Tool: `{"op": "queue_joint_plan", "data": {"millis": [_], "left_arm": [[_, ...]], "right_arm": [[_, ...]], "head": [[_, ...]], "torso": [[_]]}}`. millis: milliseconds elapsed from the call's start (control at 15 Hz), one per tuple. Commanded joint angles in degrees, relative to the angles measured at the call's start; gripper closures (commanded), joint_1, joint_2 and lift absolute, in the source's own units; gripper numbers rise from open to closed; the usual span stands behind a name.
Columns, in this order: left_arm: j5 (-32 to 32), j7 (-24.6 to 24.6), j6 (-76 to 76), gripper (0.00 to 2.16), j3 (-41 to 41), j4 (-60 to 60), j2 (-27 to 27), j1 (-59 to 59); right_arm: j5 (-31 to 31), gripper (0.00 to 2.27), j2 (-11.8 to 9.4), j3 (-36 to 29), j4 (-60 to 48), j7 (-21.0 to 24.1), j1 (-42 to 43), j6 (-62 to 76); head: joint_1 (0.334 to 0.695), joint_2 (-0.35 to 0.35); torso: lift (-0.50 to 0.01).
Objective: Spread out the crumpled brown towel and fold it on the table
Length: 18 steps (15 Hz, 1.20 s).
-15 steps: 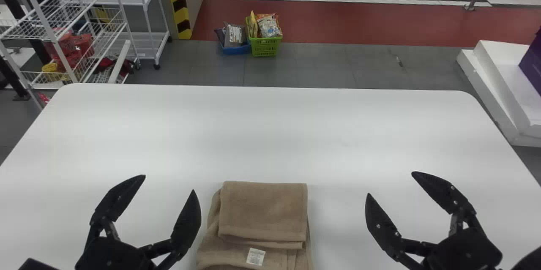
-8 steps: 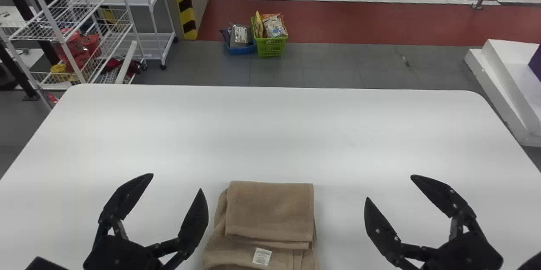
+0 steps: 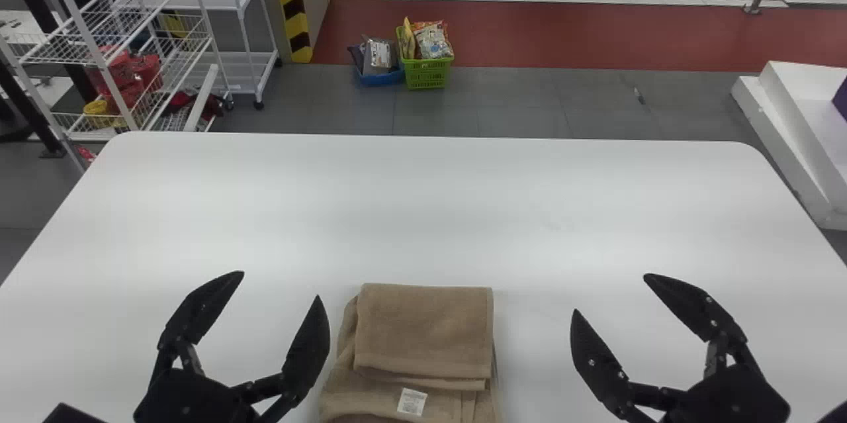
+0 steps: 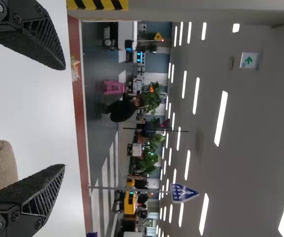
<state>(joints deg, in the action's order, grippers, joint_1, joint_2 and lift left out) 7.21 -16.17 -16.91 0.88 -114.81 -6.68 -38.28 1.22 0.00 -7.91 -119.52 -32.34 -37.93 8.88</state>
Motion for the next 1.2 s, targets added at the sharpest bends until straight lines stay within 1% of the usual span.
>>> {"op": "queue_joint_plan", "data": {"millis": [0, 1133], "left_arm": [[0.0, 0.0, 0.0, 0.12, 0.17, -0.06, 0.0, -0.04], [-0.97, 0.18, 1.58, 0.12, 1.58, -1.82, 0.09, -0.56]], "right_arm": [[0.1, 0.13, 0.05, 0.0, -0.28, 0.0, -0.21, 0.13], [1.42, 0.13, 0.05, -0.35, -1.51, -0.09, -1.7, 1.88]], "head": [[0.695, -0.011], [0.695, -0.039]], "torso": [[-0.127], [-0.127]]}}
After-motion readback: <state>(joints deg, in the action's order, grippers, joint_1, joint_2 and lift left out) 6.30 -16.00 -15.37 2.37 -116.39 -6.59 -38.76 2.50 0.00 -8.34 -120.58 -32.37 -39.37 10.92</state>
